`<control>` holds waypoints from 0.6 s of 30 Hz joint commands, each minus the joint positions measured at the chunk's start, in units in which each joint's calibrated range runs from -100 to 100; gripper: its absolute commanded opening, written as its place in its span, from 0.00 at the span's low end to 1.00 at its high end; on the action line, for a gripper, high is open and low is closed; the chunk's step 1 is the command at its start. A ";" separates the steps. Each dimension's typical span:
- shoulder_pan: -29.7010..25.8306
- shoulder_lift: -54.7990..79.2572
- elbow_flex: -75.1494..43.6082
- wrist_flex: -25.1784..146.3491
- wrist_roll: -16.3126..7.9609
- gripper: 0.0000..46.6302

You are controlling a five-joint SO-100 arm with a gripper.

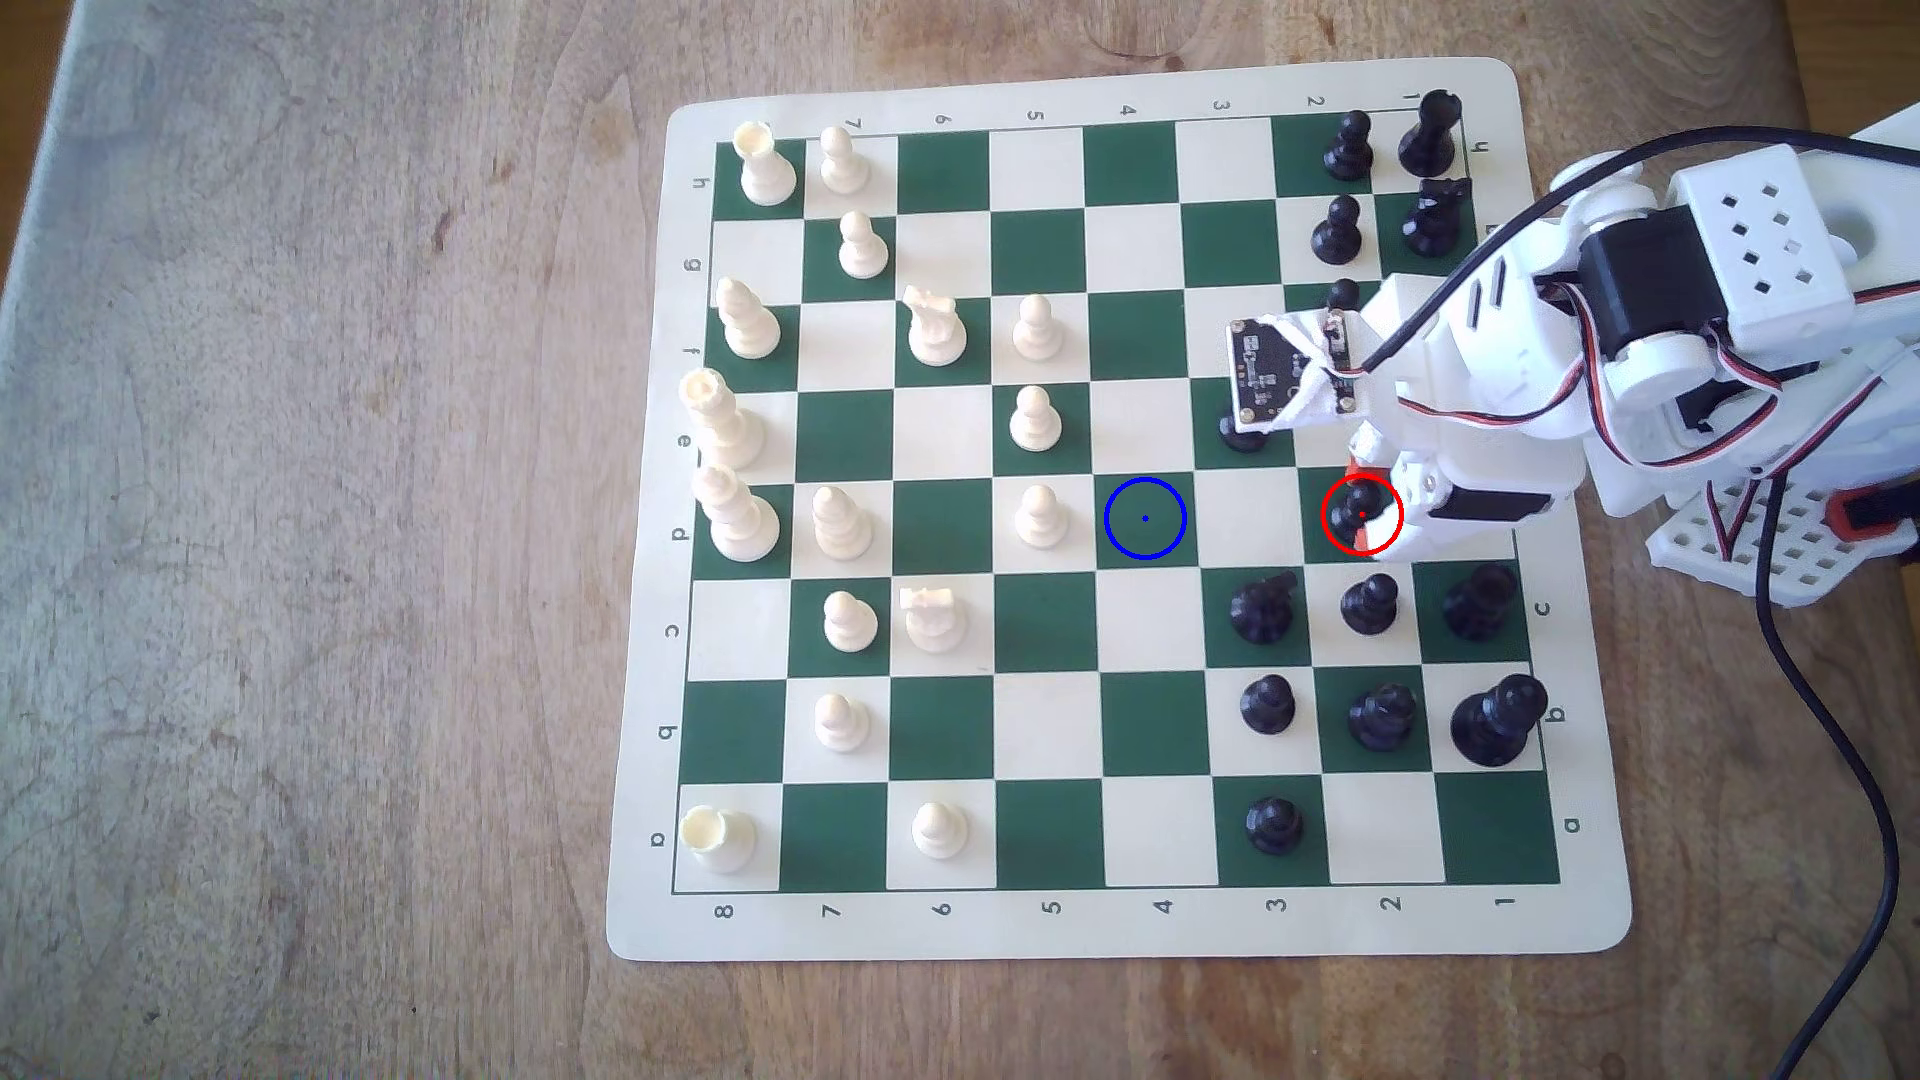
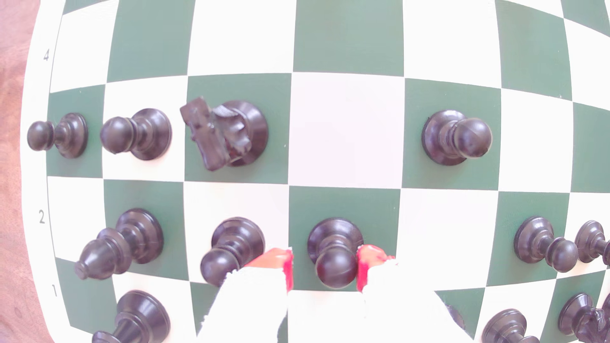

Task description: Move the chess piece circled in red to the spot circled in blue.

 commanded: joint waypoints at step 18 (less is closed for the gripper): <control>-0.94 0.06 0.30 -0.48 -0.15 0.01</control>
